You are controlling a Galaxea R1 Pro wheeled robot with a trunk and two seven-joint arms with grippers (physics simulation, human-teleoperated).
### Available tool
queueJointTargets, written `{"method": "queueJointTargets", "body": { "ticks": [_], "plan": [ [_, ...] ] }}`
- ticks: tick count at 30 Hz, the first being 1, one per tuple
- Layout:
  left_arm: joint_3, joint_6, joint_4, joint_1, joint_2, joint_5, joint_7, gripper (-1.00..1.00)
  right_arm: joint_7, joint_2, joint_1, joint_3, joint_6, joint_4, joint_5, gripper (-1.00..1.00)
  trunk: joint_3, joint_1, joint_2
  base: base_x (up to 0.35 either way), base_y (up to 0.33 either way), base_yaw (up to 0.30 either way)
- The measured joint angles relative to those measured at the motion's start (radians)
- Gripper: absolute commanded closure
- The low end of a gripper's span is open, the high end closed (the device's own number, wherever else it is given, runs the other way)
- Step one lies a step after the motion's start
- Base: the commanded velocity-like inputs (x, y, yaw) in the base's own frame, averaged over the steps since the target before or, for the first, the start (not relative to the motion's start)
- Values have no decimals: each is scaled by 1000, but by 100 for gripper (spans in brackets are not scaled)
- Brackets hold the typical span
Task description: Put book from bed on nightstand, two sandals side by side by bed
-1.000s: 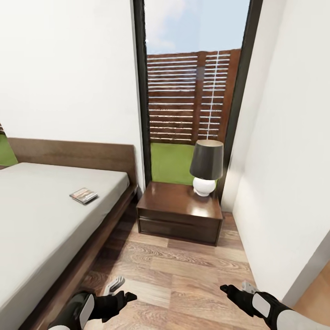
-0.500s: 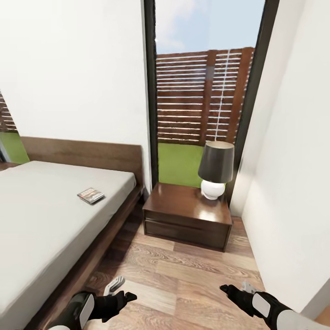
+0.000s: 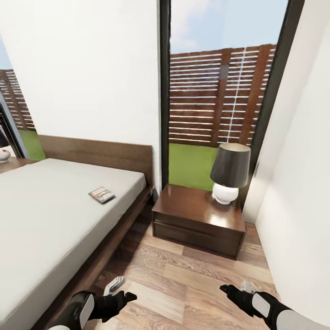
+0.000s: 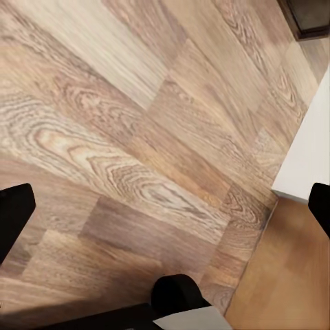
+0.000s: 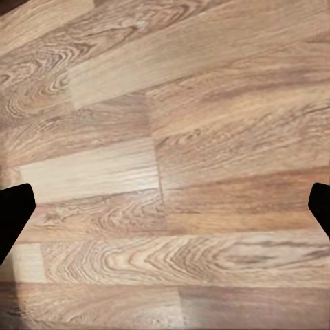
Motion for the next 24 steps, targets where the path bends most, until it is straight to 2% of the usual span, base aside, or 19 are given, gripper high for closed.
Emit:
{"method": "queueJointTargets", "body": {
  "ticks": [10,24],
  "plan": [
    [0,0,0,0,0,0,0,-100,0,0,0,0,0,0,0,-100,0,0,0,91,-2,111],
    [0,0,0,0,0,0,0,-100,1,0,0,0,0,0,0,-100,0,0,0,91,-57,15]
  ]
}}
